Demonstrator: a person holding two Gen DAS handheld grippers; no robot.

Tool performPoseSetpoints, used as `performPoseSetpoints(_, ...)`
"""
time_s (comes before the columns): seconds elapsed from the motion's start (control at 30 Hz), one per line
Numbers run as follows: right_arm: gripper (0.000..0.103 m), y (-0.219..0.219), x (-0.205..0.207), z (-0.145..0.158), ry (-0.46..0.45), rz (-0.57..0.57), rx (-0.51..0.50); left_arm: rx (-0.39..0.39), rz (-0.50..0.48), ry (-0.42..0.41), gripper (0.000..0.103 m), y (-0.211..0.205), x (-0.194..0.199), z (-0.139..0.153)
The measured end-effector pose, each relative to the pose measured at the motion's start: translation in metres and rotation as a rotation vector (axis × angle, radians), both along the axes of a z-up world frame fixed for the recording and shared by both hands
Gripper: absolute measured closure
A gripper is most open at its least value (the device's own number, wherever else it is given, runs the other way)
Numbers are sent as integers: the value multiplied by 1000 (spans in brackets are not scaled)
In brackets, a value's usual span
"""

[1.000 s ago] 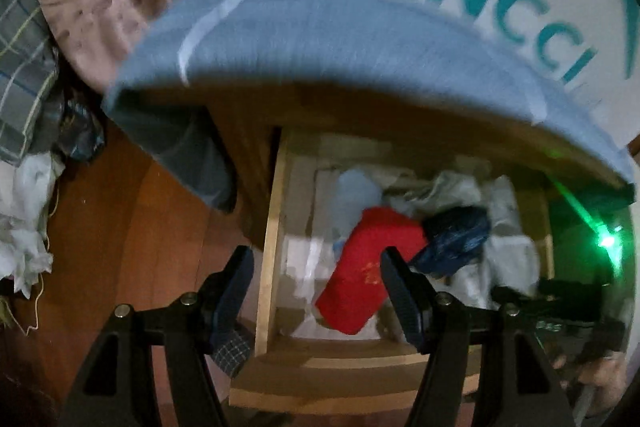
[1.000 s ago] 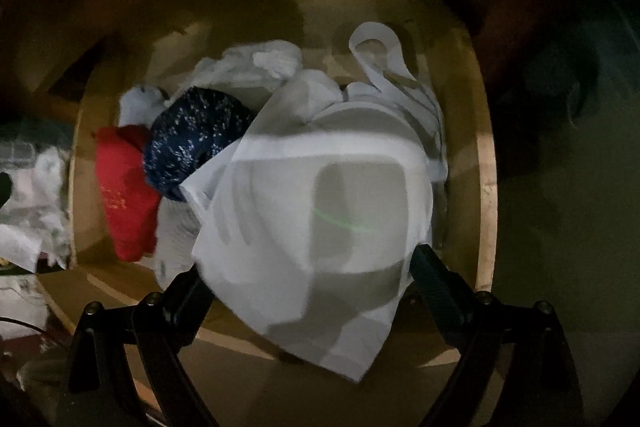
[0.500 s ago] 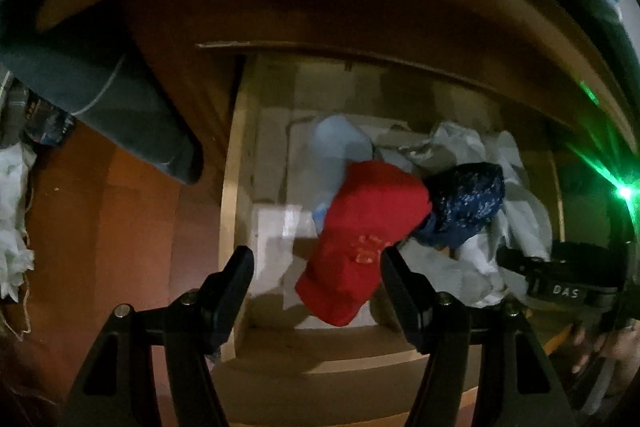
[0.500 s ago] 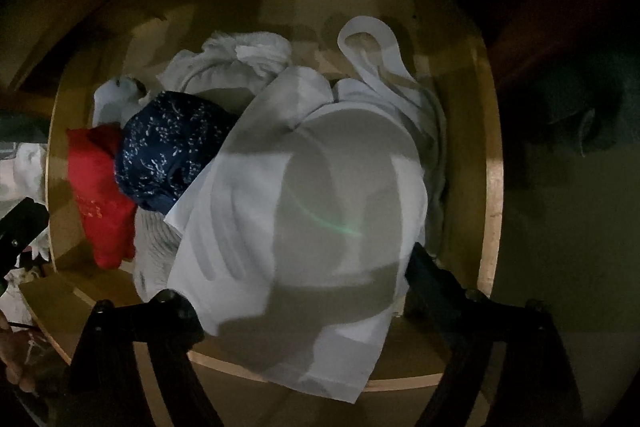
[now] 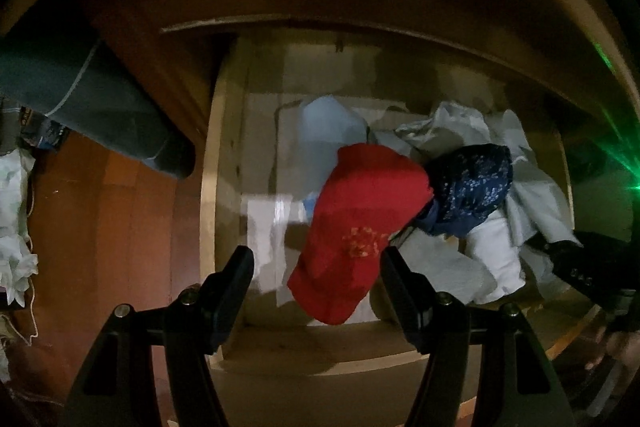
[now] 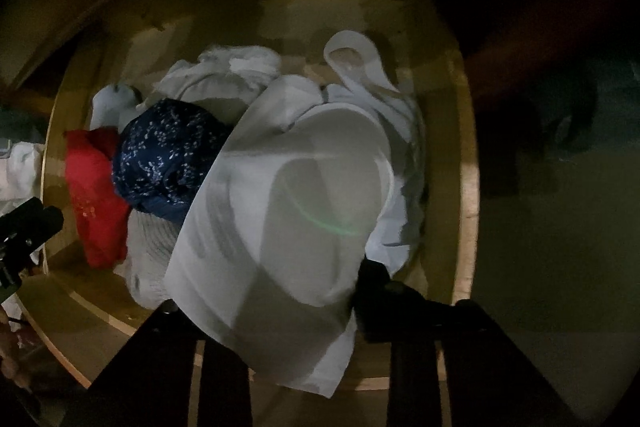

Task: Take underwear out of drawer
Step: 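Move the open left tool back down into the drawer toward the red panties, then grasp the red panties with the left tool while the right tool grasps white cloth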

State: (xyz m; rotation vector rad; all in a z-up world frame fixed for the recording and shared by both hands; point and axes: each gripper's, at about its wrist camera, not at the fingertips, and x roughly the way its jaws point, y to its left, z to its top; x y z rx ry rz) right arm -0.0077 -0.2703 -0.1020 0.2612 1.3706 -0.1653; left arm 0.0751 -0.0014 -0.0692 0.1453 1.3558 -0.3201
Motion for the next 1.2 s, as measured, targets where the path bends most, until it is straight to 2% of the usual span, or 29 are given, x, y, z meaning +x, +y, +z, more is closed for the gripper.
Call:
performPoseSetpoints(0.2,84,-8,-12,9,-43,-13,31,-14,30,42,36,-5,4,-9)
performPoseSetpoints(0.43,85,-14,-21,19,-79,-28,98,-40,8,90,36,-16,8,-20)
performPoseSetpoints(0.63,85,-14,-23,23,-88,-28,140,3,22,125,36,-18,21,-37)
performPoseSetpoints(0.73,85,-13,-22,24,-86,-25,150,4,32,172,36,-23,29,-46)
performPoseSetpoints(0.93,85,-14,-20,21,-78,-21,154,15,42,216,36,-32,40,-55)
performPoseSetpoints(1.07,85,-13,-18,19,-72,-17,156,41,12,186,36,-44,41,-55)
performPoseSetpoints(1.1,85,-12,-17,20,-71,-16,156,50,3,178,45,-46,39,-55)
performPoseSetpoints(1.13,85,-11,-16,20,-71,-13,154,41,-12,182,64,-48,37,-56)
performPoseSetpoints(1.2,85,-11,-16,20,-72,-13,154,31,-5,193,69,-49,33,-56)
